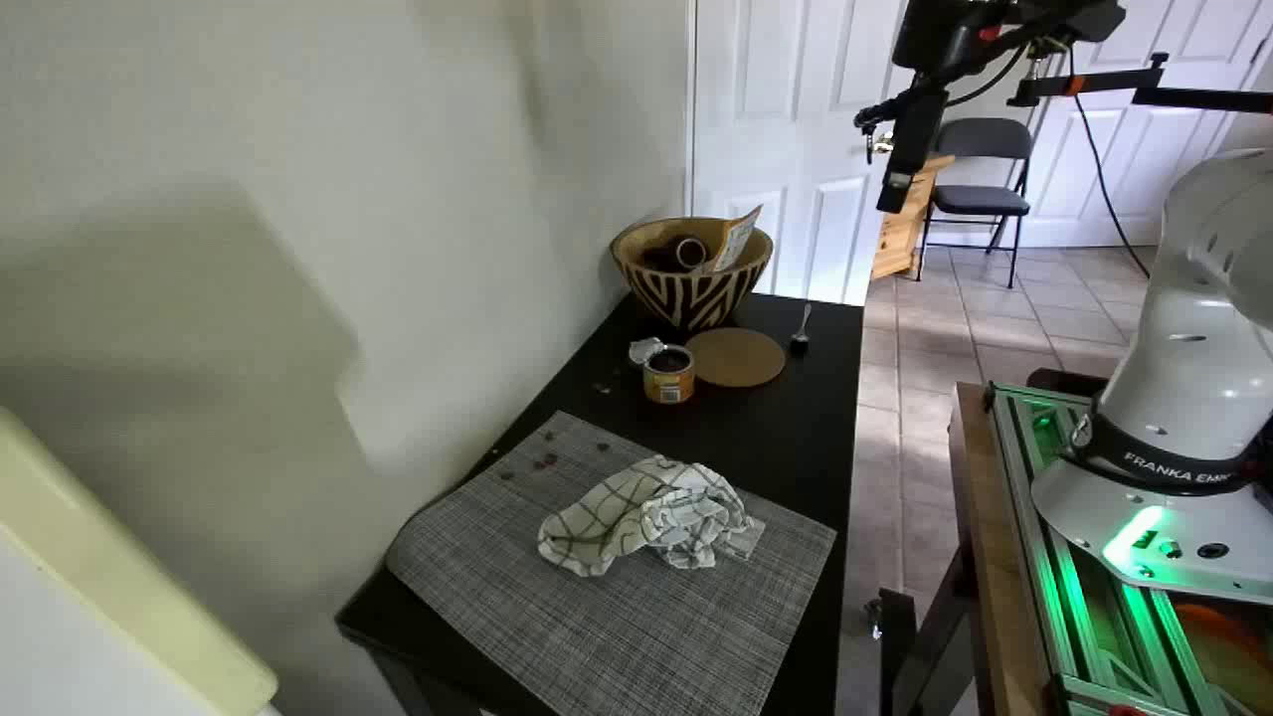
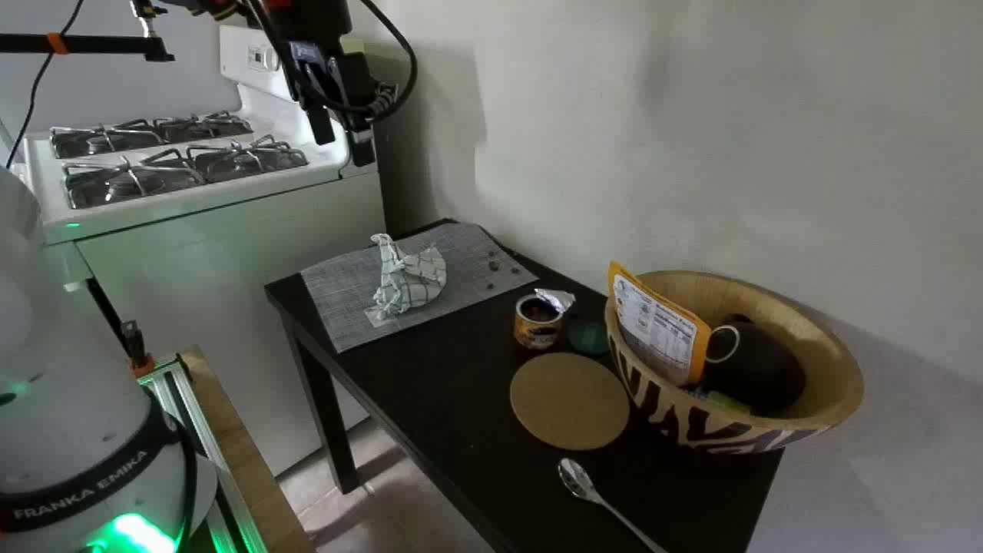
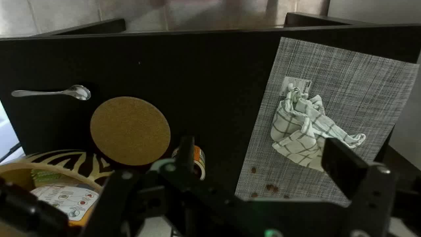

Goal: Put the spoon into the can

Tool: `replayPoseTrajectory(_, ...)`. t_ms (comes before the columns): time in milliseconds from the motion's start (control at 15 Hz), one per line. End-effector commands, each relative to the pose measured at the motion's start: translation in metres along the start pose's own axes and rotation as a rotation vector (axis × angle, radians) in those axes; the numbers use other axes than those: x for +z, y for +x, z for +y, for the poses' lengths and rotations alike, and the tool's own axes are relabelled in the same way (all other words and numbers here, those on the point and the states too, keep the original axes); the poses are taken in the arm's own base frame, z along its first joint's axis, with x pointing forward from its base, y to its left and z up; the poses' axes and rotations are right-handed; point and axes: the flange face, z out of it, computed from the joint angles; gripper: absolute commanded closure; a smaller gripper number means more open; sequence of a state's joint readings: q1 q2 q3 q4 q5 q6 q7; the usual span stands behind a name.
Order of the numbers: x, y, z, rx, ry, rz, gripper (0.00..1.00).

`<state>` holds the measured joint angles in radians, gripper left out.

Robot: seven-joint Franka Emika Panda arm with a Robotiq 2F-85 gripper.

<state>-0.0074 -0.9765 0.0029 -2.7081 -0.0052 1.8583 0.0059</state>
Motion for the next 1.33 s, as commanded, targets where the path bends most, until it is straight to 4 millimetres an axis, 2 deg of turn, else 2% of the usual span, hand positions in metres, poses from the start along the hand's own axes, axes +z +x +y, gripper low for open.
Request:
replayPoseTrajectory(0, -0.001, 0.000, 0.000, 0.000, 0.000, -0.001, 0.00)
replayPoseTrajectory(67, -0.001, 0.000, 0.000, 0.000, 0.000, -0.001, 0.00)
replayPoseTrajectory(267, 0.008, 0.014, 0.007, 0.206, -0.025, 0.033, 0.00)
replayPoseTrajectory(400, 0.021, 0.024, 0.029, 0.310, -0.044, 0.055, 0.00)
replayPoseTrajectory(667, 0.063, 0.033, 0.099, 0.512, -0.098, 0.102, 0.00)
replayPoseTrajectory(733, 0.068, 0.039, 0.122, 0.563, -0.118, 0.109, 0.00)
replayPoseTrajectory(800, 0.081, 0.038, 0.141, 0.613, -0.136, 0.116, 0.00)
replayPoseTrajectory(1067, 0.138, 0.023, 0.220, 0.820, -0.194, 0.112, 0.00)
replayPoseTrajectory(1267, 0.189, 0.004, 0.259, 0.967, -0.237, 0.069, 0.00)
